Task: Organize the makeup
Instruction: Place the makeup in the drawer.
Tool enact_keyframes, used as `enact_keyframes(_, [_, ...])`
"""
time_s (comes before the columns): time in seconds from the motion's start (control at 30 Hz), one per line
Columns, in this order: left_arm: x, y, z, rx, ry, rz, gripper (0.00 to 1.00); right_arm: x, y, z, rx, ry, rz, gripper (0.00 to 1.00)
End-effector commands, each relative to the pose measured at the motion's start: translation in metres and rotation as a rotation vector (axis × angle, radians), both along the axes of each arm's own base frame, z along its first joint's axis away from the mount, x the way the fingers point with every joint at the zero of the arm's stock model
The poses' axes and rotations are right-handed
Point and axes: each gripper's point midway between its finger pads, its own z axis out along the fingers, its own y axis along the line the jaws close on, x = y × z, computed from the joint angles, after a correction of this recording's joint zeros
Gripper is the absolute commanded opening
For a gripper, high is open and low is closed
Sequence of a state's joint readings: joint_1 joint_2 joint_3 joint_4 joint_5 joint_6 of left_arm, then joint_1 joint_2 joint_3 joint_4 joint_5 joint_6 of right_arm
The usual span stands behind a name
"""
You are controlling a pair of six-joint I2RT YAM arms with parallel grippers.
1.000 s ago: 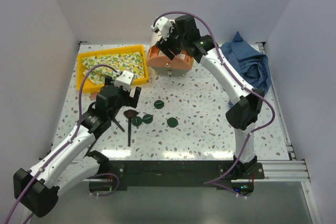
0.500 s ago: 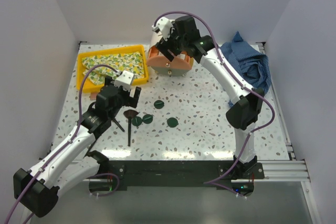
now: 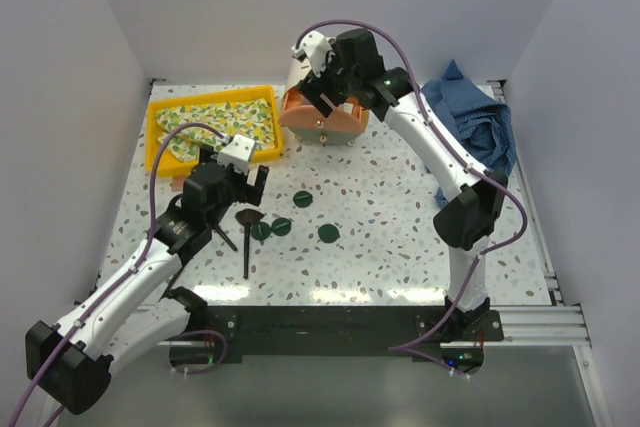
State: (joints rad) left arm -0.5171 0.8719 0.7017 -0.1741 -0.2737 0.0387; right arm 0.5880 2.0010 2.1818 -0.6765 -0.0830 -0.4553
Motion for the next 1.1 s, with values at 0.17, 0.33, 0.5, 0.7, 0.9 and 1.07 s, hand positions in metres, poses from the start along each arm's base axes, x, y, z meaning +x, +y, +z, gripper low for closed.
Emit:
enact_keyframes(0.17, [0.002,0.004,0.01,-0.012,-0.037,0.021,1.0,-0.03,-0.007,0.065,0.122,-0.066,0.031,0.82])
enact_keyframes(0.33, [0.003,0.009,0.012,-0.035,-0.044,0.052,1.0,-0.052,-0.019,0.078,0.143,-0.075,0.055,0.82])
enact_keyframes(0.5, [0.01,0.023,0.012,-0.053,-0.045,0.094,1.0,-0.091,-0.04,0.072,0.175,-0.05,0.116,0.82])
enact_keyframes(0.7, [0.014,0.031,0.008,-0.107,-0.023,0.151,1.0,-0.148,-0.062,0.036,0.227,0.053,0.241,0.82])
enact_keyframes(0.9, [0.015,0.035,0.003,-0.116,-0.008,0.184,1.0,-0.187,-0.069,-0.018,0.229,0.169,0.345,0.86])
enact_keyframes(1.07, [0.015,0.038,0.001,-0.126,0.007,0.212,1.0,-0.201,-0.076,-0.042,0.304,0.247,0.4,0.86])
